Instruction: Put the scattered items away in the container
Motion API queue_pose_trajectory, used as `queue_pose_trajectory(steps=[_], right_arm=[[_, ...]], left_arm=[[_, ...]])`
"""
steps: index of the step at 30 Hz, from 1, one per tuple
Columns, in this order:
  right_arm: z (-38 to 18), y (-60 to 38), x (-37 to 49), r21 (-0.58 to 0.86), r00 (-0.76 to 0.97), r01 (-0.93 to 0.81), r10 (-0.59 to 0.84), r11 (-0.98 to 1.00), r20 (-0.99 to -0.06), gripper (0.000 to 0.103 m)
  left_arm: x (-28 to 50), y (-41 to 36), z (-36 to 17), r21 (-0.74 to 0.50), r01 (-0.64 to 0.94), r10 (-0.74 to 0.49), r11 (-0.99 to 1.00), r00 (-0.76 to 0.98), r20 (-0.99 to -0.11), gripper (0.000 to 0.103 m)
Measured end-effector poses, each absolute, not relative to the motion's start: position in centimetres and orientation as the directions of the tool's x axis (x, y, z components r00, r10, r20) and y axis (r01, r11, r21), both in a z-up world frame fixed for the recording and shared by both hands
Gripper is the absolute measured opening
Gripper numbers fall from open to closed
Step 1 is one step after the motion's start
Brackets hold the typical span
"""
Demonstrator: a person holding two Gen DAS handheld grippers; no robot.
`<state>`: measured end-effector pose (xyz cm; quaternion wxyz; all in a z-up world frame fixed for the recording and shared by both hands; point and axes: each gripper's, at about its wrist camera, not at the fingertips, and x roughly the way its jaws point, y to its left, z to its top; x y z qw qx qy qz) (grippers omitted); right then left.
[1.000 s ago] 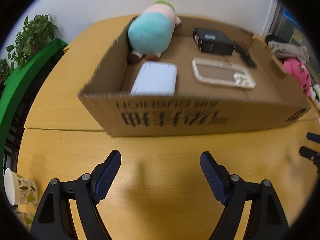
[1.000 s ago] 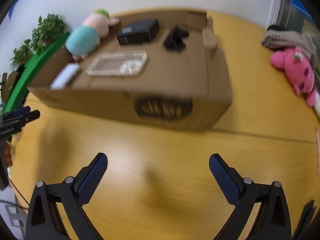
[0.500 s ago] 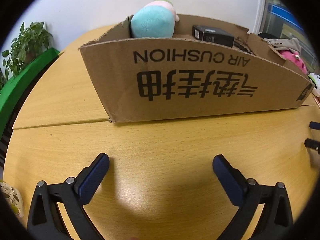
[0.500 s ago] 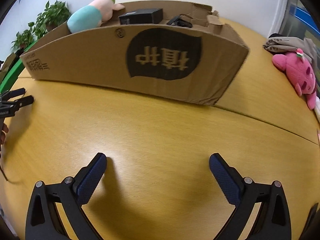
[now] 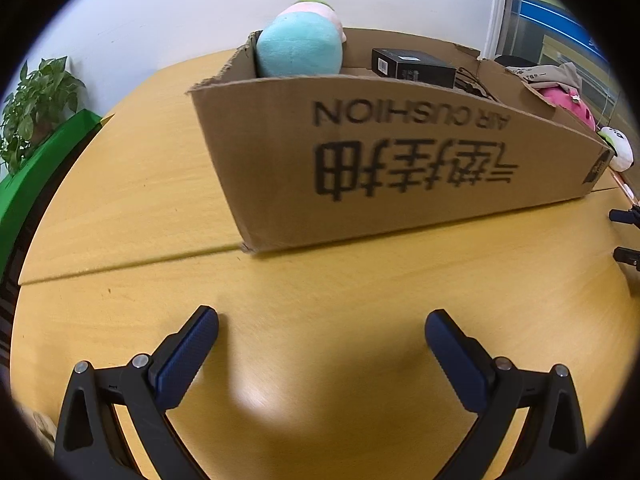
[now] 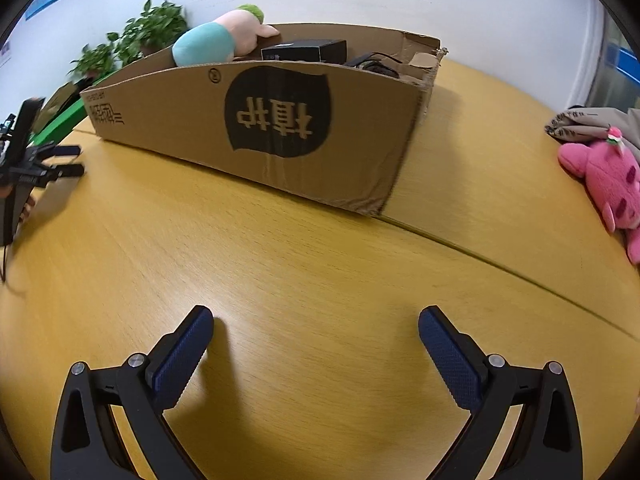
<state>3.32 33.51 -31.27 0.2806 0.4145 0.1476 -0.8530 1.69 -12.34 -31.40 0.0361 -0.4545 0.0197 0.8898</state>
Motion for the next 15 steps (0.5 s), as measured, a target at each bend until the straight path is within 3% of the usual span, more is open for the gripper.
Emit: queue_pose_trajectory(steps=[15], right_arm=[[-30.7,33.0,-3.0,-0.019,-0.476,0.619,-0.355,-0.785,-0.804,0.103]], left_arm=[[1.0,-13.3,-31.3,0.004,-0.101,0.055,-0.995,-0.581,-0.812,0.103]])
